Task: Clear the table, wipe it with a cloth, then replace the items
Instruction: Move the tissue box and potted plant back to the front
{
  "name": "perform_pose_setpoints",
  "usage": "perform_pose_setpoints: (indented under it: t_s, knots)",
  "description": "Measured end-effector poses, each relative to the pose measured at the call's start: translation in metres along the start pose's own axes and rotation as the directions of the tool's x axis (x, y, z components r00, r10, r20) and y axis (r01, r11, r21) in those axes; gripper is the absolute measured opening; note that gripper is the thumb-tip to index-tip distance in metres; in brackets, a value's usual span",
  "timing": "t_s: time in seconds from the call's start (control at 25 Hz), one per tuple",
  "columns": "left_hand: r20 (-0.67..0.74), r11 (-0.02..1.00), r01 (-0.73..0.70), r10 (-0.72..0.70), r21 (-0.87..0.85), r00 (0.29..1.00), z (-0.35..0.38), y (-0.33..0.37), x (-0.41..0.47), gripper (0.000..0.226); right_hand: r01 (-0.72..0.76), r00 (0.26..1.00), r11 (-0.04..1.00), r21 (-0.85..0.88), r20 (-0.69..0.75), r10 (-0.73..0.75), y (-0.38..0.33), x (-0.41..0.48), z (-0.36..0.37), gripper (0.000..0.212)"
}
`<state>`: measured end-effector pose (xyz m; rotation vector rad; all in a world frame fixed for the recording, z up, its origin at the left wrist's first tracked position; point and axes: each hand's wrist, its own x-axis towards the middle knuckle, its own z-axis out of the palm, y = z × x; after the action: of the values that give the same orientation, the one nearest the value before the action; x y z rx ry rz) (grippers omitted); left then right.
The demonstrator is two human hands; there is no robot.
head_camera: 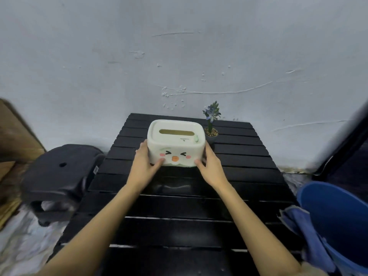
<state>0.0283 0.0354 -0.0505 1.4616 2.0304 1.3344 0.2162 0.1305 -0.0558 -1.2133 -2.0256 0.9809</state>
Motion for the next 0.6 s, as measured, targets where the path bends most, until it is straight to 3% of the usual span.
perform_pose_setpoints:
  t_s: [0.24, 0.6]
  knots:
    - [-0.014, 0.998, -0.041, 0.04, -0.056, 0.999, -0.004, 0.032, -0.065, 0.057, 0.0, 1.0, 0.999, 0.043, -0.023, 0.001, -0.006, -0.069, -0.021, 0.071]
    - [-0.145, 0.996, 0.051, -0.061, -0.07, 0.987, -0.013, 0.032, -0.125, 0.053, 0.006, 0.99, 0.997, 0.079, 0.142, -0.018, -0.034, -0.079, -0.015, 0.071]
